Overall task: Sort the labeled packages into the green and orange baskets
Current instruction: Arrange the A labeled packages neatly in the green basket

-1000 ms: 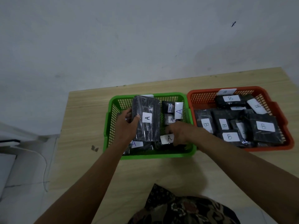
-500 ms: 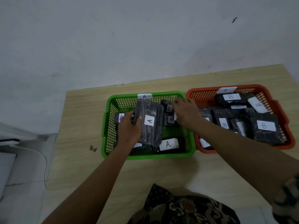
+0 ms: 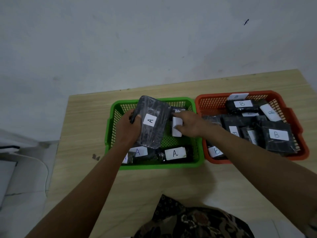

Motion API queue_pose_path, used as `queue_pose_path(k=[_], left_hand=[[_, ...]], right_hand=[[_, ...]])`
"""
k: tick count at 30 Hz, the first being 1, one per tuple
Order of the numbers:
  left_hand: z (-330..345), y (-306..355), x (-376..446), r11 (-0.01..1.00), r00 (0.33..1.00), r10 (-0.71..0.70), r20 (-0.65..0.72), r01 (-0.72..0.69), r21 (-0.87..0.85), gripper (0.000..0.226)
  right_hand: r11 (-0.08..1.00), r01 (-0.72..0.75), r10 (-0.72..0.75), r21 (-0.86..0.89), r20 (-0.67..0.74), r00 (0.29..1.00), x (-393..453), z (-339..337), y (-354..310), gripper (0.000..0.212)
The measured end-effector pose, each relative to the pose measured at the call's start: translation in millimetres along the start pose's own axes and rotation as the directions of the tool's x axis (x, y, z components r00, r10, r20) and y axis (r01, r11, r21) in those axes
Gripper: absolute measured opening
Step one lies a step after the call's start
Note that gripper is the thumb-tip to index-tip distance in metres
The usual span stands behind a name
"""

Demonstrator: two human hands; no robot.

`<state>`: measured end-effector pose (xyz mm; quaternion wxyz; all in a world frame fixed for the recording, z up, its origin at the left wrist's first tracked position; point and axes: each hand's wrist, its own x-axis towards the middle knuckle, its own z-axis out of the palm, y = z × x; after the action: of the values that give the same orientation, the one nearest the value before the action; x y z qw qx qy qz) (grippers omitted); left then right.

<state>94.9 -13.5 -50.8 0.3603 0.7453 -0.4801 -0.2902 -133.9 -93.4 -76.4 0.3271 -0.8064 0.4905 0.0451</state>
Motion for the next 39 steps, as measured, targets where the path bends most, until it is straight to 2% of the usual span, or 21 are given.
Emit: queue_pose_path(k=[2, 5, 7, 9, 12, 13, 14, 16, 17, 21, 24, 28, 31, 33, 36, 39], left_hand=[[-7, -2, 1, 1.000, 1.000, -0.020, -0.016, 0.020, -0.004, 0.025], [-15, -9, -3, 0.999, 0.999, -0.024, -0.039, 0.025, 0.020, 0.026], [-20, -14, -6, 0.999, 0.998, -0.017, -0.053, 0.019, 0.040, 0.026], [-24, -19, -8, 0.998, 0.997, -0.019, -0.071, 0.023, 0.059, 0.025], [-25, -24, -8, 0.997, 0.998, -0.016, -0.064, 0.021, 0.068, 0.024], [-24, -25, -8, 0.998, 0.998, -0.019, -0.059, 0.023, 0.058, 0.024], [-22, -24, -7, 0.999, 0.999, -0.024, -0.047, 0.025, 0.039, 0.024], [-18, -21, -6, 1.000, 1.000, -0.005, 0.023, 0.006, -0.015, 0.021], [-16, -18, -5, 0.999, 0.997, 0.022, 0.073, -0.020, -0.035, 0.018], [-7, -10, 0, 0.992, 0.970, 0.127, 0.207, -0.122, -0.037, 0.014], [-3, -11, -1, 0.992, 0.967, 0.113, 0.227, -0.099, -0.072, 0.031], [5, -19, -13, 0.991, 0.980, 0.086, 0.180, -0.066, -0.113, 0.038], [14, -29, -31, 0.996, 0.984, 0.030, 0.174, -0.013, -0.093, 0.049], [18, -35, -38, 0.994, 0.984, 0.004, 0.181, 0.015, -0.104, 0.052], [16, -39, -42, 0.985, 0.985, -0.042, 0.165, 0.068, -0.156, 0.045], [5, -45, -44, 0.993, 0.996, -0.041, 0.082, 0.050, -0.108, 0.037]], right_hand=[[0.997, -0.028, 0.024, 0.070, 0.047, 0.999, 4, 13, -8, 0.070], [0.937, -0.105, 0.125, 0.333, -0.037, 0.992, 8, 37, -21, 0.069], [0.871, -0.139, 0.181, 0.471, -0.043, 0.983, 10, 51, -28, 0.059], [0.859, -0.141, 0.197, 0.492, -0.063, 0.978, 12, 60, -30, 0.049], [0.812, -0.105, 0.275, 0.574, -0.218, 0.936, 10, 57, -33, 0.037], [0.731, -0.094, 0.335, 0.676, -0.236, 0.912, 8, 51, -36, 0.034], [0.600, -0.072, 0.386, 0.797, -0.210, 0.898, 6, 44, -40, 0.032], [0.356, -0.024, 0.398, 0.934, -0.128, 0.908, 1, 28, -48, 0.025], [0.332, -0.003, 0.368, 0.943, -0.126, 0.921, -1, 22, -51, 0.024], [0.476, -0.054, 0.230, 0.878, -0.064, 0.971, -8, 8, -45, 0.054], [0.534, -0.077, 0.216, 0.842, -0.047, 0.975, -15, 0, -34, 0.039], [0.605, -0.016, 0.332, 0.796, -0.234, 0.914, -22, -11, -18, 0.027], [0.743, -0.058, 0.361, 0.667, -0.325, 0.874, -25, -10, -13, 0.058], [0.808, -0.128, 0.371, 0.575, -0.327, 0.869, -28, -6, -13, 0.068], [0.775, -0.190, 0.390, 0.602, -0.220, 0.894, -32, 3, -18, 0.071], [0.726, -0.181, 0.370, 0.664, -0.154, 0.916, -33, 11, -26, 0.068]])
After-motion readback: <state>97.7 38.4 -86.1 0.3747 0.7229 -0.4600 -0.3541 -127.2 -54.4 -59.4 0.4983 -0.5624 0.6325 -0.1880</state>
